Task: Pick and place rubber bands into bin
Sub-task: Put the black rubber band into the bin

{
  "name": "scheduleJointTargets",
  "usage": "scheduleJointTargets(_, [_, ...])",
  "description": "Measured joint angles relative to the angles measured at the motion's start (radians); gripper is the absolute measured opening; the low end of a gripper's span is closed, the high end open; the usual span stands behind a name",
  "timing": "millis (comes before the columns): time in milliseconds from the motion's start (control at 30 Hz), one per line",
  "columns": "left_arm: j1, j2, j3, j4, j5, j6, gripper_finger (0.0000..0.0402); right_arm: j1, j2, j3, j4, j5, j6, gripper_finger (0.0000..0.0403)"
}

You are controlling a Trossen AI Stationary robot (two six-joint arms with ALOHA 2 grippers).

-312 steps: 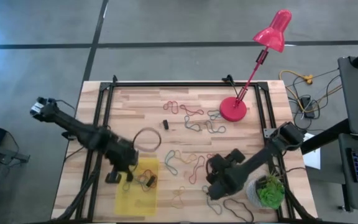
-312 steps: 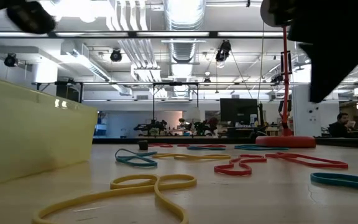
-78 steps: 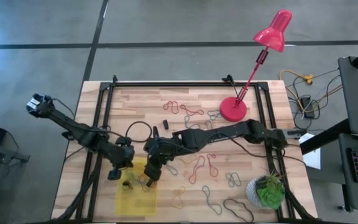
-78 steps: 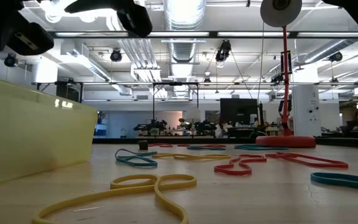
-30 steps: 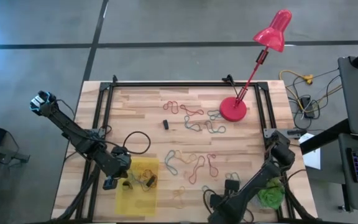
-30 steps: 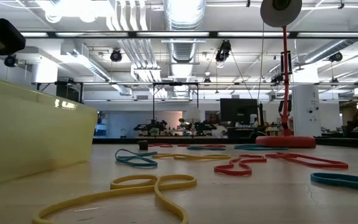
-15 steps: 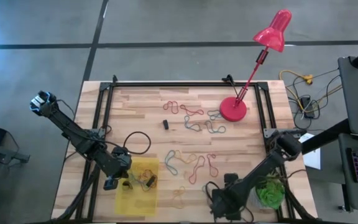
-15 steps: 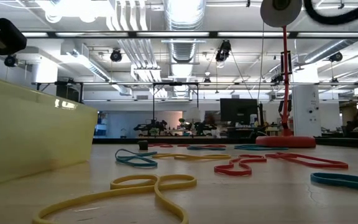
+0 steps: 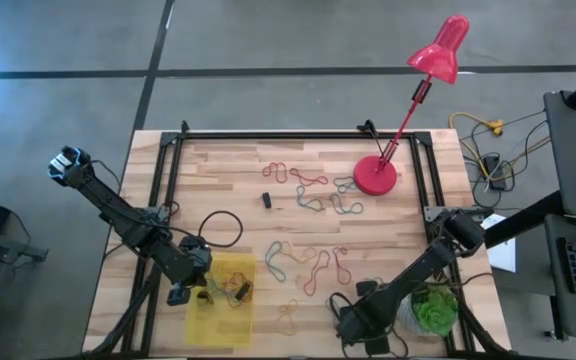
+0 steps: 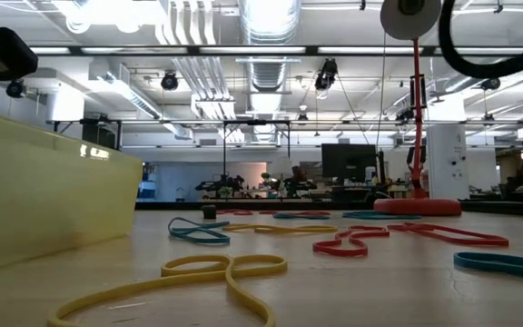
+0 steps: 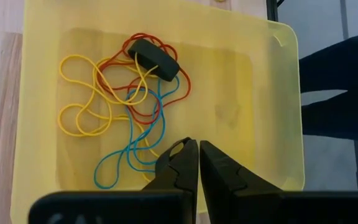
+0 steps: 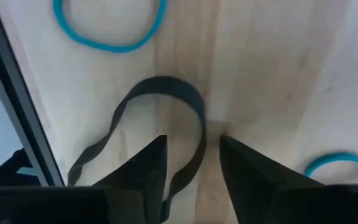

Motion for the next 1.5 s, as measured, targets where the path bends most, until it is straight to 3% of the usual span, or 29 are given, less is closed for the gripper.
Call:
scheduleJointTargets(400, [0.0,0.0,0.0,0.0,0.001,0.001,0.0,-0.006,-0.006,-0.038,0.006,0.029,0.01,0.0019])
scheduleJointTargets(567, [0.0,-0.001,0.0,-0.001,0.005,0.001,0.0,-0.043,0.001,0.012,0.0,0.017,0.058,0.0009])
scheduleJointTargets(900, [0.001,-0.026,0.005,-0.003,0.005,0.005,0.0,-0.19,-0.085,0.274,0.013,0.237,0.171,0.0008])
scheduleJointTargets(1133, [0.0,-0.043,0.034,0.0,-0.143,0.051,0.0004,-0.355,-0.015,0.493,0.071,0.25,0.032,0.0008])
scheduleJointTargets(1267, [0.001,-0.037,0.049,0.002,-0.239,0.084,0.0039,-0.412,0.06,0.658,0.075,0.263,-0.043,0.0008])
scheduleJointTargets(1500, [0.001,-0.042,0.069,0.039,-0.359,0.085,0.014,-0.453,0.234,0.956,0.055,0.297,-0.122,0.0008])
